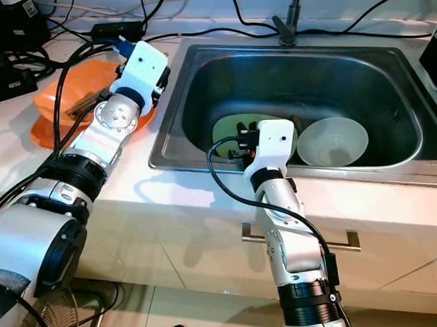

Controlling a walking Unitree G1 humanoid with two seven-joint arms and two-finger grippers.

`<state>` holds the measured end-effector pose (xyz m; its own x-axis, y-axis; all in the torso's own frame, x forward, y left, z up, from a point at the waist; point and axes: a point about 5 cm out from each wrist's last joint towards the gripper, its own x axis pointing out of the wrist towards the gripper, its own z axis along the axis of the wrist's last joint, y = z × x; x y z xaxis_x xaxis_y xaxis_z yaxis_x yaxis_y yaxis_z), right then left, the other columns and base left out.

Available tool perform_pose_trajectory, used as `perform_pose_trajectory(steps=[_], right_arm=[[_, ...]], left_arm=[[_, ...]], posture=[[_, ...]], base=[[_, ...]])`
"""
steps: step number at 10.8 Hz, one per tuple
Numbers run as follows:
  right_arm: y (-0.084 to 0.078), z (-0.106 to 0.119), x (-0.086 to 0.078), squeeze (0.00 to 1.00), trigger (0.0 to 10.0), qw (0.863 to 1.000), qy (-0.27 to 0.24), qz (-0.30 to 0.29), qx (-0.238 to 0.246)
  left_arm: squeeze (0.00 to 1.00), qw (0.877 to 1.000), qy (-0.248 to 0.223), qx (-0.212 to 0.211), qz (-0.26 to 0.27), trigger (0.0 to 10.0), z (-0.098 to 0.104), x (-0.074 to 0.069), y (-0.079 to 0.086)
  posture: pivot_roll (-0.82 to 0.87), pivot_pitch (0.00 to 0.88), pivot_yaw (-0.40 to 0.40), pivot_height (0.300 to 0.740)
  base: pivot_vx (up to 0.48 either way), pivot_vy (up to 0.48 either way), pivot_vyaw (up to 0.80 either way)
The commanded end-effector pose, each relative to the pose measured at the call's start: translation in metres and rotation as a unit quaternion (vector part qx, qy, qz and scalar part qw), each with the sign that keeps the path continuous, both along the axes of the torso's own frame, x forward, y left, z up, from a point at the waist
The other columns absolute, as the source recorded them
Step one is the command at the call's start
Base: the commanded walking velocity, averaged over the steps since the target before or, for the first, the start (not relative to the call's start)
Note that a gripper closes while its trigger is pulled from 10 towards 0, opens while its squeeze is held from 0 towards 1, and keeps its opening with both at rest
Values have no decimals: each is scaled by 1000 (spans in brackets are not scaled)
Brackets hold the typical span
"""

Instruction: Kitchen organization

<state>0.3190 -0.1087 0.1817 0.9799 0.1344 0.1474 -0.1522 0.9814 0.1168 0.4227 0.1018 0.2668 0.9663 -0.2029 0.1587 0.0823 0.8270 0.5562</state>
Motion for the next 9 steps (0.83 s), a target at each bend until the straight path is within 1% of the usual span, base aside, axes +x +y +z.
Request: perform_pose_trajectory(steps=[1,2,3,9], right_arm=[[1,-10,-3,0,10000,1000,25,1,-6],[0,-10,-3,0,10000,1000,26,0,-6],[0,-10,-4,0,10000,1000,26,-1,-6],[-1,-10,-4,0,10000,1000,29,-3,-7]], left_arm=[[0,1000,-3,-9,12,8667,3,1,4],[0,1000,0,-11,18,706,3,1,5],[0,1000,3,-13,27,0,2,2,8],[0,999,11,-21,34,0,1,3,11]], posture=[[104,189,46,740],[104,191,46,740],[103,193,45,740],[103,193,47,740]], base=[[0,0,0],[0,0,0],[0,0,0],[0,0,0]])
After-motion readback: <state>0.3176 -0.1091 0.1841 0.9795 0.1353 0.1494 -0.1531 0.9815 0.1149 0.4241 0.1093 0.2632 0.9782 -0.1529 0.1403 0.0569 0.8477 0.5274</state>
